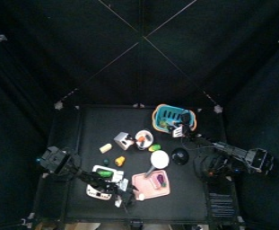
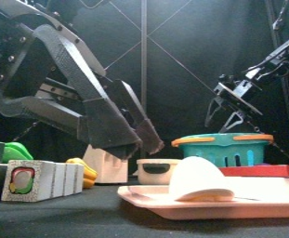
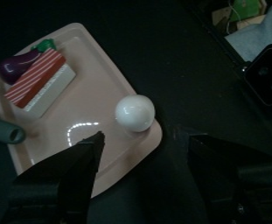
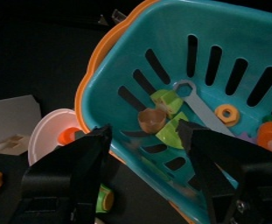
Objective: Grab egg half
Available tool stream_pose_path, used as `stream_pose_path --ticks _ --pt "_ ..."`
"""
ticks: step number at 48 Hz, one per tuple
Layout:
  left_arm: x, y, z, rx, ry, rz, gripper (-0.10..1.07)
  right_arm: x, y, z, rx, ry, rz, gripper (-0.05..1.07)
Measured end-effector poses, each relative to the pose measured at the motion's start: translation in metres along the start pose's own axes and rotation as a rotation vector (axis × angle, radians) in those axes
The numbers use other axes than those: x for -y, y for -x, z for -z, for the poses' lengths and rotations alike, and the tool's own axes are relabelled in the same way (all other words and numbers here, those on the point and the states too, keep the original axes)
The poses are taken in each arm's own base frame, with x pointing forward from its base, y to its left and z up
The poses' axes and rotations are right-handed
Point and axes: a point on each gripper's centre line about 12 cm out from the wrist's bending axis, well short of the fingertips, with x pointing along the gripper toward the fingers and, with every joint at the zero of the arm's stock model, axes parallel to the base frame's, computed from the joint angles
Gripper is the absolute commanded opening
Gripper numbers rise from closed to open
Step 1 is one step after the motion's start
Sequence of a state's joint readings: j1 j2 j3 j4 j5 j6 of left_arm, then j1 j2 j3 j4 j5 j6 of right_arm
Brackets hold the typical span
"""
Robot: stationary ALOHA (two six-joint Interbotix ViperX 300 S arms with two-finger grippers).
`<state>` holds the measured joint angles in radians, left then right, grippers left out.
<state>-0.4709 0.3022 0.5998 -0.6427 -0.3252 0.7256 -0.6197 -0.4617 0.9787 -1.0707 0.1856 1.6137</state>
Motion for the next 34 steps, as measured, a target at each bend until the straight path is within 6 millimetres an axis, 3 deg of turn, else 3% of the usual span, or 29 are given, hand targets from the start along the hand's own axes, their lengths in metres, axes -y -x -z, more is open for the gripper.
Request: stream_pose_path --ticks 9,34 --pt "0.002 -0.011 0.004 -0.011 -0.014 0.002 0.97 -0.001 -0.006 -0.001 -0.011 0.001 0.008 0.93" --pt "-0.019 -0.028 0.0 -0.003 -0.003 -0.036 0.97 0.001 -0.016 0.006 -0.045 0.012 0.026 0.93"
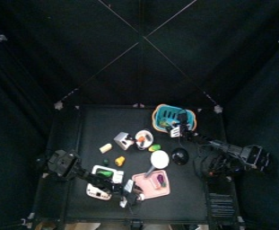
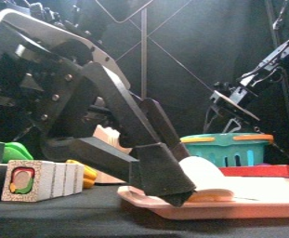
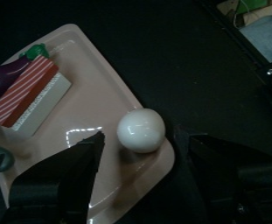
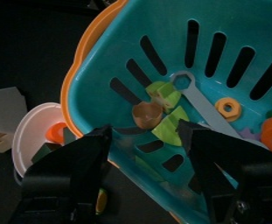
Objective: Grab egg half
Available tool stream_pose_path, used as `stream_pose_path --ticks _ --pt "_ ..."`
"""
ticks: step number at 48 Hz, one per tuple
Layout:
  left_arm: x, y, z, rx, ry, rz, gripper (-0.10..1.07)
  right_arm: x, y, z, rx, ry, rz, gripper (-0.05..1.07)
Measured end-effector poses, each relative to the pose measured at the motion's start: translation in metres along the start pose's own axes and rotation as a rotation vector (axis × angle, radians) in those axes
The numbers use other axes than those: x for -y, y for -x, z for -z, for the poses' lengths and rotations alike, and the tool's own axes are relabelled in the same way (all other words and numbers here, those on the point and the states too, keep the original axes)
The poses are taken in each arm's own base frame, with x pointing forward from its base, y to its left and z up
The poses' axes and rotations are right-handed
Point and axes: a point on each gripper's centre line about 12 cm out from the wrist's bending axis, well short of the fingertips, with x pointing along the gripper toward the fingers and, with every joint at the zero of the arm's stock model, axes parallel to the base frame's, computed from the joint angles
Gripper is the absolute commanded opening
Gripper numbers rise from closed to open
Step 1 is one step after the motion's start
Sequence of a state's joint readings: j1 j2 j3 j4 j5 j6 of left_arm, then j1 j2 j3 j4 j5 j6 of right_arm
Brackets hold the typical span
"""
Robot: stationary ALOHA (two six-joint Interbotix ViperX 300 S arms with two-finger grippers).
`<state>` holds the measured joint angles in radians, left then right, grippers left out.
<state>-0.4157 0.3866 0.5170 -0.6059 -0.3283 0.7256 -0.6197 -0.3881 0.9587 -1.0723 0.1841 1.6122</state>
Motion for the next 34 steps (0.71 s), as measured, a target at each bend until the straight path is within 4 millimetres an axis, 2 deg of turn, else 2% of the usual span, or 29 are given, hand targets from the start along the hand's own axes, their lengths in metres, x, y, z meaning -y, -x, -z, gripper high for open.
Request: stream_pose_path --ticks 34 --pt "-0.0012 -0.0027 -0.0009 0.004 -0.014 0.001 0.96 -0.0022 -0.0045 0.001 -0.011 0.005 -0.004 0.93"
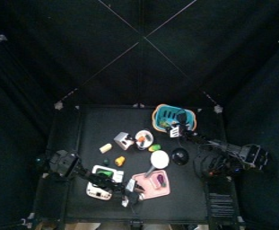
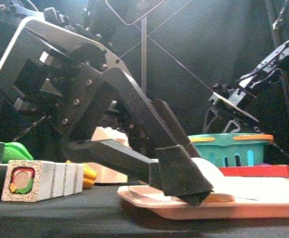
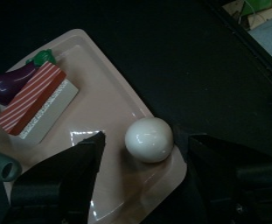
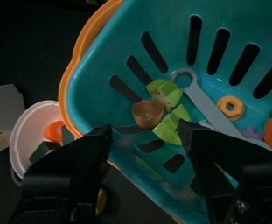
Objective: Grab egg half
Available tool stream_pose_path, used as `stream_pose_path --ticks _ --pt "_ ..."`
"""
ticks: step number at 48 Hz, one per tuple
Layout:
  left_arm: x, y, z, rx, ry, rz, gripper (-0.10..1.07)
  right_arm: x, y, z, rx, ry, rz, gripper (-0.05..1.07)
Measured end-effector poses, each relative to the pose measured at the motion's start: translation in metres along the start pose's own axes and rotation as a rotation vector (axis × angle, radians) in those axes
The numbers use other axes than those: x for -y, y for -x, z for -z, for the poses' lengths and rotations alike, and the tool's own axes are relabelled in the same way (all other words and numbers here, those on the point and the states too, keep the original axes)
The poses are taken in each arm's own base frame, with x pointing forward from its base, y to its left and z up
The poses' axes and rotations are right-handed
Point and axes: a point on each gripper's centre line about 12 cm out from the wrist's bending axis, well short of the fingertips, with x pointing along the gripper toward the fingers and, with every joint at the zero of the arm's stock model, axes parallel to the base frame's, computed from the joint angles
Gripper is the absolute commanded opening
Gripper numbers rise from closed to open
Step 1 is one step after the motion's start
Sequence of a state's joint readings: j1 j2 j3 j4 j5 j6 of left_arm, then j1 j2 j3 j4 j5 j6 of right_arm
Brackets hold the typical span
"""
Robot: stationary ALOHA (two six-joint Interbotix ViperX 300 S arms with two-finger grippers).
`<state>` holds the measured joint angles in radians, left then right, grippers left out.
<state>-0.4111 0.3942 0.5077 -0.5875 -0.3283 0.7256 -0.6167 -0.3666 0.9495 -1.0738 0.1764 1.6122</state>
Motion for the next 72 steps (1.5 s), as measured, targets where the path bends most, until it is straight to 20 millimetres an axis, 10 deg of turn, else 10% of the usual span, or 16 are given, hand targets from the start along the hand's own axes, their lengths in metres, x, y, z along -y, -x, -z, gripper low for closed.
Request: stream_pose_path --ticks 20,38,72 --pt "0.0 0.0 0.0 0.0 -0.002 0.0 0.95 0.0 -0.002 0.001 -0.007 0.001 0.002 0.93" --pt "0.0 0.0 0.0 -0.003 0.001 0.001 0.69 0.0 -0.002 0.001 -0.007 -0.002 0.002 0.93" --pt "-0.009 0.012 -0.02 0.052 0.014 -0.015 0.69 0.0 -0.002 0.001 -0.007 0.0 0.002 0.93"
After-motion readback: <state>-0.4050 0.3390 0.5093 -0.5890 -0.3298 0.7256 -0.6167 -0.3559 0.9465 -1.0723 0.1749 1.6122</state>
